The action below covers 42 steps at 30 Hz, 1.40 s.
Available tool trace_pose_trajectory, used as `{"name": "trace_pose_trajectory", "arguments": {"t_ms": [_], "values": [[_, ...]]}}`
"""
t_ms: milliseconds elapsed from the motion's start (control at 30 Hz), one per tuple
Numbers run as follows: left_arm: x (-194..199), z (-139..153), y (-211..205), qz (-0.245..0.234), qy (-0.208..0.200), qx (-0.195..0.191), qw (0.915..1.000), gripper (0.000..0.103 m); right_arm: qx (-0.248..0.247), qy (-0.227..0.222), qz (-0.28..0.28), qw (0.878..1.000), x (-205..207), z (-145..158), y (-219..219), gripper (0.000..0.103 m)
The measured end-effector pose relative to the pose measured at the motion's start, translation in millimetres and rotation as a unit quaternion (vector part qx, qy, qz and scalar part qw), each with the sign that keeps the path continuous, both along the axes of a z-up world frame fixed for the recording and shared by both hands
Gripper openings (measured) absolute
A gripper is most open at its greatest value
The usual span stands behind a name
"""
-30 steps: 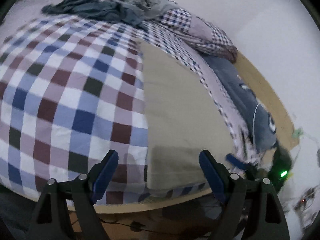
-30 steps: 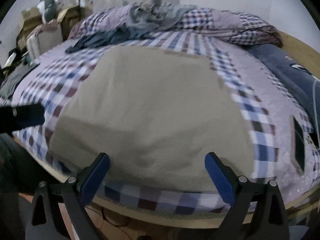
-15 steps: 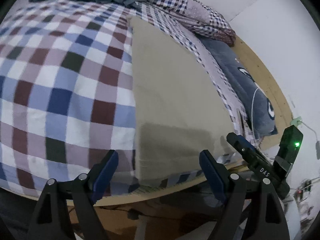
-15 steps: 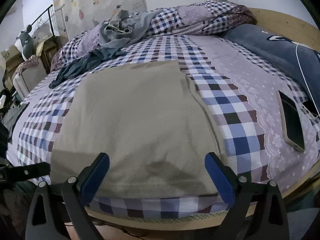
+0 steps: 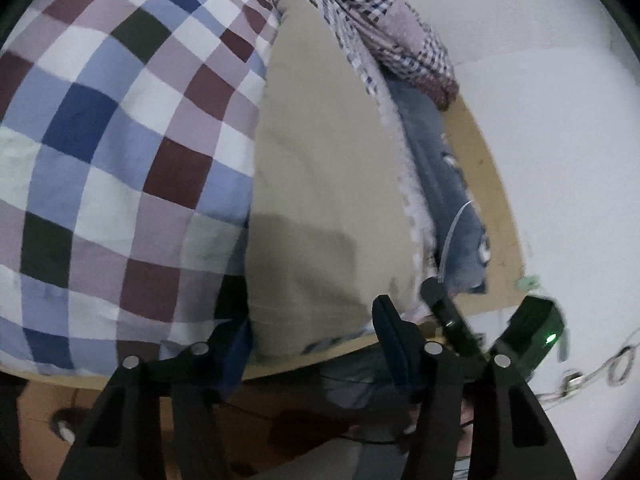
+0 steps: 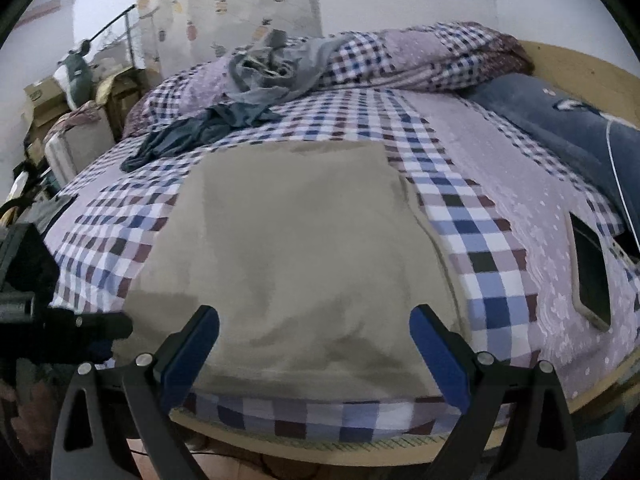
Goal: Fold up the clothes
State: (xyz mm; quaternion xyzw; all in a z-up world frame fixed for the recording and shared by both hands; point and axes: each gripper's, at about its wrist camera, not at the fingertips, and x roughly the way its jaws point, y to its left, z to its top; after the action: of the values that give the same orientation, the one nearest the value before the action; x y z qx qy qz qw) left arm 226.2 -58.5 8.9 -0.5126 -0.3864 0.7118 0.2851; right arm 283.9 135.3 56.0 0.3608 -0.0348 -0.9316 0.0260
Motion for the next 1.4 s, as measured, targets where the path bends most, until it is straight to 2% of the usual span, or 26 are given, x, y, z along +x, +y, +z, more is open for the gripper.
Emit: {"name": "trace_pose_trajectory", "arguments": {"t_ms": [67,100,200,267,400,500,600,733,867,933,967,1000,1033,1100,1167,1233,1267,1300,1333,1400], "values": [[0,1,-2,0.004,-0.001,0.011,0.9999,0.033,0.012,0.011,0.026,1.000,3,3,-12,0.099],[-1,1,-2,0.006,-0.003,0.015,0.9999,0.029,0.020,0.018,0.042,0.999,5,5,-19,0.099],[-3,1,-3,0.009,-0.006,0.031,0.9995,0.028,0.062,0.040,0.100,0.992,15,8,-49,0.099],[-3,2,-6,0.012,-0.006,0.041,0.9990,0.013,0.089,0.050,0.135,0.986,20,7,-69,0.099],[-4,4,-17,0.017,-0.005,0.077,0.9969,0.012,0.178,0.065,0.193,0.963,32,-5,-110,0.098],[-2,6,-25,0.018,-0.003,0.105,0.9943,0.010,0.260,0.076,0.209,0.940,34,-21,-134,0.098],[-3,8,-27,0.016,0.002,0.129,0.9916,0.010,0.303,0.084,0.216,0.924,29,-33,-148,0.098],[-6,12,-25,0.010,0.010,0.149,0.9887,0.009,0.332,0.109,0.203,0.915,18,-38,-158,0.097],[-12,14,-21,0.008,0.018,0.172,0.9850,0.009,0.340,0.120,0.178,0.916,3,-39,-157,0.093],[-14,17,-21,0.006,0.023,0.183,0.9827,0.008,0.340,0.119,0.160,0.919,-6,-40,-153,0.076],[-14,19,-21,0.004,0.026,0.190,0.9815,0.008,0.344,0.116,0.153,0.919,-10,-41,-151,0.072],[-15,20,-21,0.003,0.029,0.196,0.9802,0.008,0.351,0.113,0.148,0.918,-15,-43,-151,0.062],[-15,22,-22,0.001,0.032,0.202,0.9789,0.008,0.357,0.111,0.145,0.916,-18,-45,-150,0.057],[-16,23,-23,-0.003,0.036,0.213,0.9763,0.008,0.369,0.105,0.136,0.913,-28,-50,-148,0.056],[-18,25,-23,-0.004,0.041,0.221,0.9745,0.008,0.370,0.102,0.134,0.914,-36,-53,-147,0.050],[-20,25,-25,-0.001,0.042,0.224,0.9736,0.007,0.373,0.102,0.140,0.911,-38,-55,-148,0.032],[-21,24,-27,0.003,0.041,0.225,0.9736,0.007,0.374,0.101,0.145,0.910,-41,-57,-150,0.026],[-22,22,-29,0.007,0.039,0.225,0.9736,0.007,0.374,0.100,0.149,0.910,-43,-57,-150,0.014],[-23,21,-31,0.011,0.038,0.225,0.9736,0.007,0.368,0.098,0.153,0.912,-45,-57,-150,0.008],[-25,19,-36,0.023,0.034,0.222,0.9741,0.009,0.356,0.097,0.154,0.916,-47,-53,-148,0.008]]}}
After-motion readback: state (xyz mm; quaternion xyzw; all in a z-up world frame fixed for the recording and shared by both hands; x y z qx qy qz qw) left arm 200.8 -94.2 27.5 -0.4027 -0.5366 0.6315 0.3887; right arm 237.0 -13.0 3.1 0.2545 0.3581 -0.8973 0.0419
